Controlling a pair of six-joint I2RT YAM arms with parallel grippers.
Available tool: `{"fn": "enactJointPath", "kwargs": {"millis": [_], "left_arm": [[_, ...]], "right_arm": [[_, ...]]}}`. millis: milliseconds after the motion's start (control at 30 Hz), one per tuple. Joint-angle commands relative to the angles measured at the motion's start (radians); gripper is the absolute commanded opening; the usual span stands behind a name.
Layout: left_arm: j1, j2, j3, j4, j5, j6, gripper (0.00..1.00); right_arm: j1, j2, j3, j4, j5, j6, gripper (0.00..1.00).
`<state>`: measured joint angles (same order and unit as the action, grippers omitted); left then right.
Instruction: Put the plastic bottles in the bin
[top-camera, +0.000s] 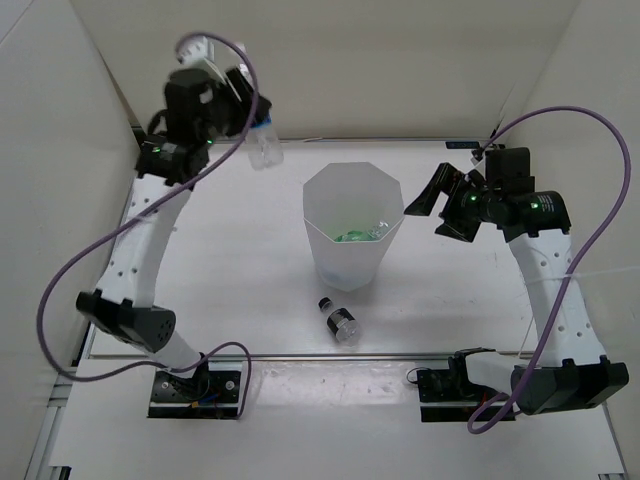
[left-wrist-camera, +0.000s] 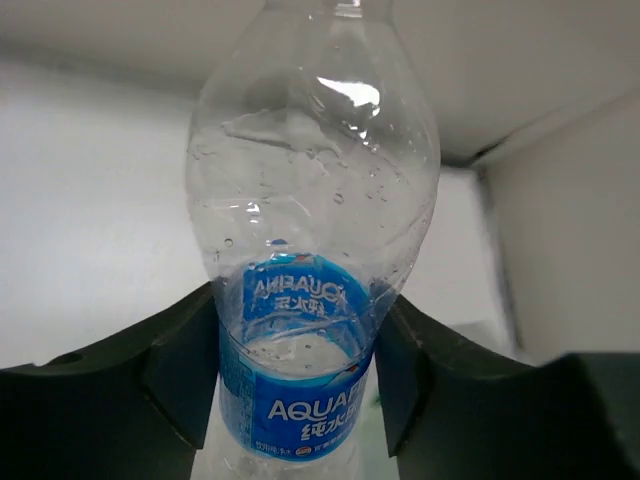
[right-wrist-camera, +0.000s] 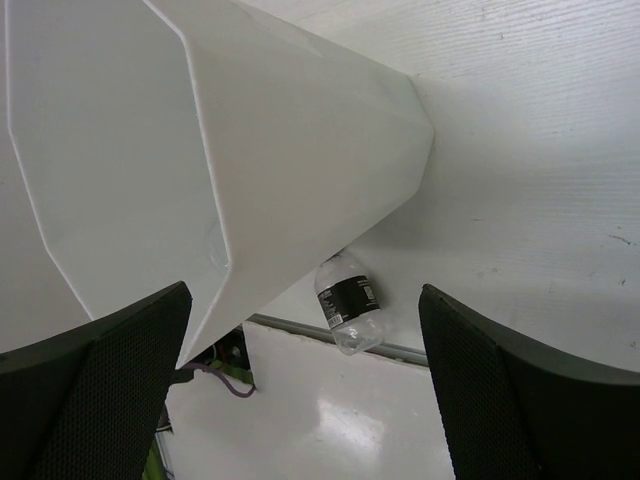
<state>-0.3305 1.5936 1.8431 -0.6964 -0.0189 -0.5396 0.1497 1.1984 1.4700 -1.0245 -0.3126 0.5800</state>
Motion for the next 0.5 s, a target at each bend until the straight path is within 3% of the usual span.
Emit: {"fn": "enactJointPath", "kwargs": {"millis": [0,167,333,467], "left_arm": [[-0.002,-0.069,0.223,0.009,-0.012,-0.008,0.67],[-0.089,0.043,0.361,0.057,0.258,0.098,0.70],[-0.284,0.095,0.352,0.057,0.226,0.159,0.70],[-0.369,0.095,0.298,0.057,0.197,0.179,0.72]], "right_arm": [[-0.006,-0.017,-0.026,-0.003,0.016,-0.017,0.97],[-0.006,-0.036,-0.065,-0.003,0.026,-0.008,0.97],[-0.006,-0.054,-0.065,-0.003,0.052,-0.008,0.97],[-0.006,-0.074,-0.088,-0.003,0.064,-0.017,0.97]]}}
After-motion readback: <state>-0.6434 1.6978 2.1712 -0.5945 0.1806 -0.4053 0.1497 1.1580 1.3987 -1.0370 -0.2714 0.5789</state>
